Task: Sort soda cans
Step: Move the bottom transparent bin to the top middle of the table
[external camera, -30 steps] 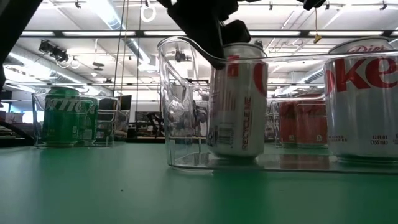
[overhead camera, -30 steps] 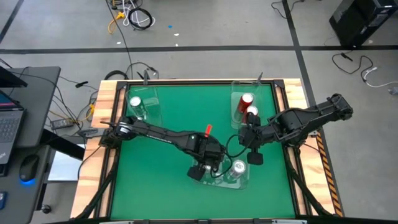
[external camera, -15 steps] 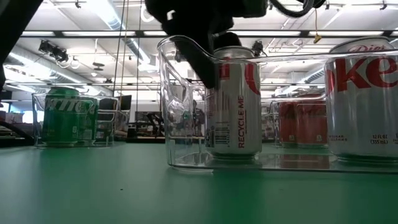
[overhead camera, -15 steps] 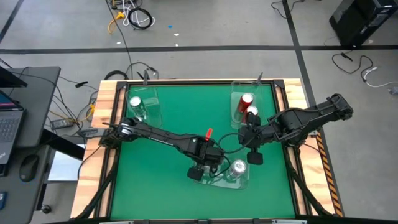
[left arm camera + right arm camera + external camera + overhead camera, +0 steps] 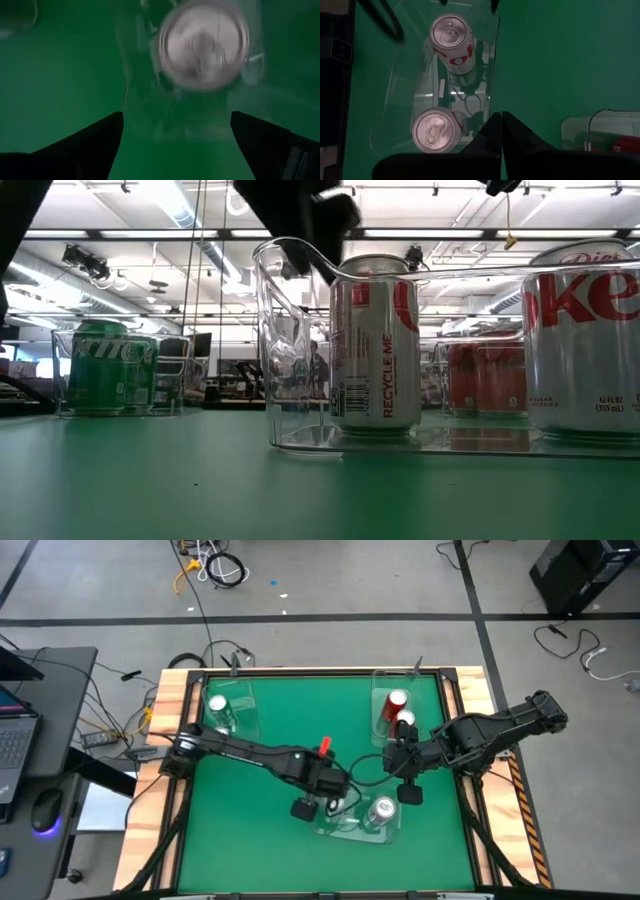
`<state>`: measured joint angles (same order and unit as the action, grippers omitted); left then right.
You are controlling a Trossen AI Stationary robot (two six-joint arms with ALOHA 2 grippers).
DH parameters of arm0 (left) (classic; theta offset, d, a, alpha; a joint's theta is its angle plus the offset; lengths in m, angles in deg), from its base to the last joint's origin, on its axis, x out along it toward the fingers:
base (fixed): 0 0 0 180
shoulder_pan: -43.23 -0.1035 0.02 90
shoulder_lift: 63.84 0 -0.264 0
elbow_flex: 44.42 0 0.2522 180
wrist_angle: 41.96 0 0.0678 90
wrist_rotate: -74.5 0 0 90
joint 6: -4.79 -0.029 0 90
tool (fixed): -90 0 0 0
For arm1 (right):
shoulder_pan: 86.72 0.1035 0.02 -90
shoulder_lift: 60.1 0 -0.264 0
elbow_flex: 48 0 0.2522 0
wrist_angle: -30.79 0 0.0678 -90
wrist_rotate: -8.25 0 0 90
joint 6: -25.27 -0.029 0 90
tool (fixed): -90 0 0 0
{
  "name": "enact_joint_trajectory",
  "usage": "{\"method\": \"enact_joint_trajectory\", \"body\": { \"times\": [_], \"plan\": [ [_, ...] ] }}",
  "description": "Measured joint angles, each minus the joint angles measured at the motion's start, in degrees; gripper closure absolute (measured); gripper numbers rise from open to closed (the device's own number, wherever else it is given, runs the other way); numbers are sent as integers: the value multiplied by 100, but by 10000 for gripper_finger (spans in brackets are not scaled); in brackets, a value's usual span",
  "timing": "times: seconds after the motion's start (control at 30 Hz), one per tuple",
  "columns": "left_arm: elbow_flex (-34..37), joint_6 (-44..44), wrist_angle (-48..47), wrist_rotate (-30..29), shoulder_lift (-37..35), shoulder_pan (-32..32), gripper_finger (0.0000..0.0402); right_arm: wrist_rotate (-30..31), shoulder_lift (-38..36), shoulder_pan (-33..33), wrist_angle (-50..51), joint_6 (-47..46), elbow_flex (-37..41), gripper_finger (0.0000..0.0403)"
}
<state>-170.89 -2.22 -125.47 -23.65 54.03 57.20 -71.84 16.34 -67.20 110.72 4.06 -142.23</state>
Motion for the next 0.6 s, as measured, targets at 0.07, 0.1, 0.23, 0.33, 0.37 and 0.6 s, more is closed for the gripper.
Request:
{"method": "enact_joint_trajectory", "body": {
  "times": [0.07, 0.1, 0.23, 0.33, 0.37, 0.6],
  "plan": [
    [0, 144, -343, -56, -155, 5, 31, -1, 0, 0, 8, 2, 0, 403],
    [0, 260, -537, -139, -232, 21, 36, -2, 0, 0, 9, 23, 0, 403],
    [0, 765, -1478, -562, -469, 142, 88, -12, 0, 2, 55, 37, 0, 403],
    [123, 1048, -1648, -702, -704, 336, 161, -23, 0, 84, 179, -13, 0, 403],
    [258, 1063, -1554, -683, -797, 425, 192, -41, 0, 134, 196, -46, 0, 403],
    [2367, 1538, 890, 36, -1980, 923, 388, -47, 0, 694, 335, -407, 0, 403]
  ]
}}
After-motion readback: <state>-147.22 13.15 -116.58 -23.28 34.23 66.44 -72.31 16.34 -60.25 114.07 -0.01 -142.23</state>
